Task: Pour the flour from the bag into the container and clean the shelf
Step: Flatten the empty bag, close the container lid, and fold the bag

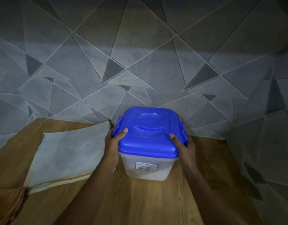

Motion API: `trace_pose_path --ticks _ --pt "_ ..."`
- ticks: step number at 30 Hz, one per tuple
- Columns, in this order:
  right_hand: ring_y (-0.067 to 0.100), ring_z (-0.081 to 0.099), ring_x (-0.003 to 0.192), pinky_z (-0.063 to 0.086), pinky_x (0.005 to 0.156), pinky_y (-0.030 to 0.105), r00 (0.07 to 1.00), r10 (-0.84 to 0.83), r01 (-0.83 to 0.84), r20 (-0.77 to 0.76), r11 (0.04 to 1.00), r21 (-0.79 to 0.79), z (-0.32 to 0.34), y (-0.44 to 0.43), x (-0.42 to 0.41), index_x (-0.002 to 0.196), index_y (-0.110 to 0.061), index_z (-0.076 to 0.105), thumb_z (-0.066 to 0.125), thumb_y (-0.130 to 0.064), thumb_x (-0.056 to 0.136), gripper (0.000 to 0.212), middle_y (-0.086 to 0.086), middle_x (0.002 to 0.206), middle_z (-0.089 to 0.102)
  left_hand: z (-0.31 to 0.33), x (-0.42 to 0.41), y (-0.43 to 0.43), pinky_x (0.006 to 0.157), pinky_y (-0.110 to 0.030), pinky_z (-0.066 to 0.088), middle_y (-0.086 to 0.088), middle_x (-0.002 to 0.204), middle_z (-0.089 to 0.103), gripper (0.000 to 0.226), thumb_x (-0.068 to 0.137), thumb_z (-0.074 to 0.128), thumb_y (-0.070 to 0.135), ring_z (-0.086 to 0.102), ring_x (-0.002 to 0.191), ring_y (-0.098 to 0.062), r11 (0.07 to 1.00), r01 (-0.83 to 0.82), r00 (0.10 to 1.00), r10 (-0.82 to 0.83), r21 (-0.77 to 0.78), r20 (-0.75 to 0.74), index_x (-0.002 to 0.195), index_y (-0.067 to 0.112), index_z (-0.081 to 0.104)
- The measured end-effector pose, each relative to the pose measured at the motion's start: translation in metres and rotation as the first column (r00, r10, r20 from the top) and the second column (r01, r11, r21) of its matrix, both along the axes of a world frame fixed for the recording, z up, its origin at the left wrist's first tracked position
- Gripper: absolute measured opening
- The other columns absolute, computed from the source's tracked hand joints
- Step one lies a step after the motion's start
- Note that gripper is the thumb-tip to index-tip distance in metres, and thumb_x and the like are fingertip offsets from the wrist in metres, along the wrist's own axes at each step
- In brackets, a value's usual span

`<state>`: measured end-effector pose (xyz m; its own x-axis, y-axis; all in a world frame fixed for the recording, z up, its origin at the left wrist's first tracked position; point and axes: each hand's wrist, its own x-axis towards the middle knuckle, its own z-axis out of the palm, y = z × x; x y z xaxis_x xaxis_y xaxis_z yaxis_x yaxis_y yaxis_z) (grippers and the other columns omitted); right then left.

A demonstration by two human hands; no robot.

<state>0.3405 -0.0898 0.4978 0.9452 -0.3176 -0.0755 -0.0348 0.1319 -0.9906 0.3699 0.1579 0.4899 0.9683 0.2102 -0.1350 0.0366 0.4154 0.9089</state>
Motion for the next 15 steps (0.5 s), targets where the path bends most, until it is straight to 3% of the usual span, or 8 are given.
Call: trace_pose_path --ticks 4,9,15 --pt "0.017 0.073 0.104 0.060 0.080 0.034 0.999 0.053 -0.054 0.011 0.991 0.122 -0.011 -0.003 0.008 0.135 -0.022 0.060 0.081 -0.034 0.082 0.058 -0.003 0.120 0.073 -0.009 0.005 0.002 0.107 -0.057 0.044 -0.024 0.136 0.059 0.053 0.088 0.068 0.021 0.059 0.123 -0.044 0.983 0.135 0.990 -0.131 -0.127 0.045 0.138 0.011 0.057" --pt "0.024 0.072 0.107 0.058 0.088 0.041 0.999 0.015 -0.026 0.049 0.976 0.218 -0.023 -0.003 0.015 0.131 -0.013 0.063 0.077 -0.019 0.085 0.048 0.004 0.120 0.074 -0.007 0.007 -0.007 0.103 -0.053 0.050 -0.022 0.135 0.062 0.049 0.088 0.063 0.017 0.060 0.122 -0.043 0.981 0.108 0.994 -0.104 -0.163 0.031 0.137 0.011 0.060" --pt "0.026 0.072 0.107 0.059 0.085 0.043 1.000 0.001 -0.009 0.029 0.964 0.267 -0.021 -0.018 0.028 0.134 -0.017 0.060 0.085 -0.025 0.076 0.063 0.004 0.122 0.072 -0.007 0.018 -0.022 0.106 -0.058 0.046 -0.023 0.138 0.058 0.051 0.090 0.061 0.014 0.057 0.125 -0.044 0.972 0.116 0.993 -0.113 -0.205 0.028 0.140 0.010 0.056"
